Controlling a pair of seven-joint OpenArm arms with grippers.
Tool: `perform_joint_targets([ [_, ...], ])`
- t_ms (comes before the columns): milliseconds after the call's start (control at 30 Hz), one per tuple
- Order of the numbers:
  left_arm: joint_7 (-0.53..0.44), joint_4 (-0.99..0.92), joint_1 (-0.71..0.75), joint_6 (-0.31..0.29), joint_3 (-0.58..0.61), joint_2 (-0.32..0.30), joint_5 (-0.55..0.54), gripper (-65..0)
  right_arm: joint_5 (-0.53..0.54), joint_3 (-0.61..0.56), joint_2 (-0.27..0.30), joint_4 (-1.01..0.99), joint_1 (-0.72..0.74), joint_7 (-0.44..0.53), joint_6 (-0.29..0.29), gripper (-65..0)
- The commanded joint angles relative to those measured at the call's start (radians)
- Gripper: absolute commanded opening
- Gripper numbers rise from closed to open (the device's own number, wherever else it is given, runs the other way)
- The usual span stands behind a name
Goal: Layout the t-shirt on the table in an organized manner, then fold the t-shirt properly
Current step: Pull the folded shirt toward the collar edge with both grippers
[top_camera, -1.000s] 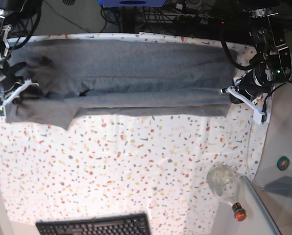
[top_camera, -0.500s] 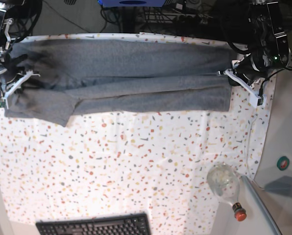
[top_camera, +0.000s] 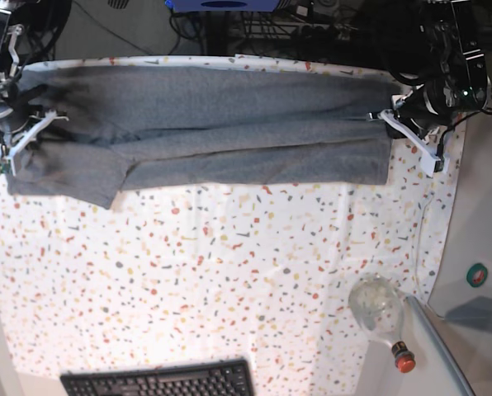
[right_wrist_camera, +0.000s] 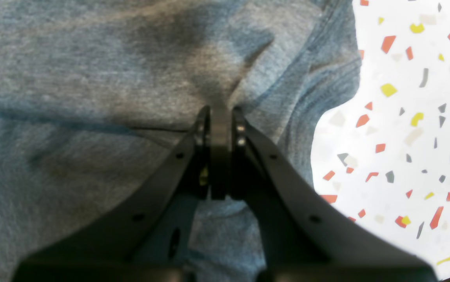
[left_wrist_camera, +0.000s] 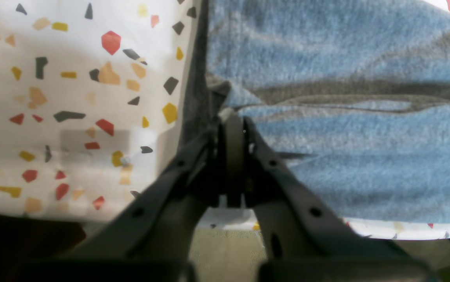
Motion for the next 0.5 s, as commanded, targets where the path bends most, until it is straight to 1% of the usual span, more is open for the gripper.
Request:
perform_joint_targets([
  [0, -0.011, 0.013, -0.003, 0.002, -0.005, -0.016, -0.002, -65.0, -0.003, 0.006, 0.014, 0.016, 0.001, 0.016, -0.008, -65.0],
  [200, -0.008, 0.018, 0.016, 0.002, -0.005, -0.016, -0.002, -65.0, -0.003, 0.006, 0.014, 0.026, -0.018, 0.015, -0.008, -65.0],
  [233, -0.008, 0.018, 0.017, 0.002, -0.005, -0.016, -0.002, -65.0, -0.003, 0.006, 0.014, 0.035, -0.022, 0.015, -0.008, -62.7],
  [267, -0.008, 0.018, 0.019, 0.002, -0.005, -0.016, -0.002, -65.0, -0.003, 0.006, 0.014, 0.046, -0.029, 0.015, -0.008, -53.1],
  [333, -0.008, 0.018, 0.019, 0.002, -0.012, -0.016, -0.002, -65.0, 0.000, 0.006, 0.013, 0.076, -0.050, 0.015, -0.008, -37.5],
  [367, -0.008, 0.018, 0.019, 0.002, -0.013, -0.016, -0.002, -59.7, 0.000, 0.006, 0.004, 0.099, -0.059, 0.015, -0.008, -30.6],
  [400, -0.008, 0.018, 0.019, 0.002, -0.015, -0.016, -0.002, -51.7, 0.000, 0.009, -0.013, 0.121, -0.069, 0.015, -0.008, -26.9],
  [433, -0.008, 0.019, 0.019, 0.002, -0.015, -0.016, -0.002, -43.9, 0.000, 0.032, -0.030, 0.150, -0.079, 0.015, -0.008, -25.2],
  [467, -0.009, 0.019, 0.019, 0.002, -0.015, -0.016, -0.002, -36.9, 0.000, 0.066, -0.052, 0.184, -0.085, 0.015, -0.008, -25.4],
])
